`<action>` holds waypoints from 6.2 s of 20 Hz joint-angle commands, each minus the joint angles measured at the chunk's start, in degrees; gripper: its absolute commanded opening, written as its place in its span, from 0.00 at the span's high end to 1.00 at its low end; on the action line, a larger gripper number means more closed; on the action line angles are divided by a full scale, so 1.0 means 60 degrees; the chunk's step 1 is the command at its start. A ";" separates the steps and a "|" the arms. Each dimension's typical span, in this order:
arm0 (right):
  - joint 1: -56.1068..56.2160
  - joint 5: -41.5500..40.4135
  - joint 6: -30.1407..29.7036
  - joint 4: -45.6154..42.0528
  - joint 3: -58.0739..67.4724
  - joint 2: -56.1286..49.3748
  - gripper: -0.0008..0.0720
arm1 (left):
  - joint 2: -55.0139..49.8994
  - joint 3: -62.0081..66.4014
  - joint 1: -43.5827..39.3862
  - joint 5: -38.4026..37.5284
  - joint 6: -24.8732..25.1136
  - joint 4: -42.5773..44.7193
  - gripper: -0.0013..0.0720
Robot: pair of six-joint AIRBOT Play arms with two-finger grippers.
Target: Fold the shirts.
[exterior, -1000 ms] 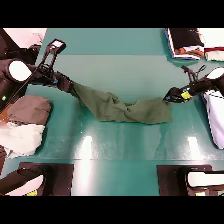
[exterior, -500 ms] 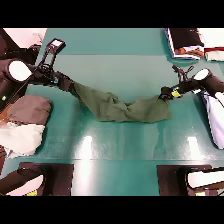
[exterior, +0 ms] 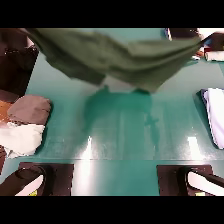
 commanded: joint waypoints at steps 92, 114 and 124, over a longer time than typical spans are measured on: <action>-0.3679 0.1220 -0.0364 -0.0645 -1.0765 0.2299 0.96 | -0.2539 -0.7031 0.2488 -0.1122 0.1501 -0.5708 0.93; -0.3759 0.1031 0.1202 -0.0586 0.3621 0.3515 0.96 | 0.0951 0.5530 0.2488 -0.0514 0.0412 -0.6459 0.93; -0.1931 0.3024 0.1224 -0.0783 -0.0248 -0.0270 0.96 | -0.2018 -0.1009 0.2484 -0.2033 0.0769 -0.6349 0.93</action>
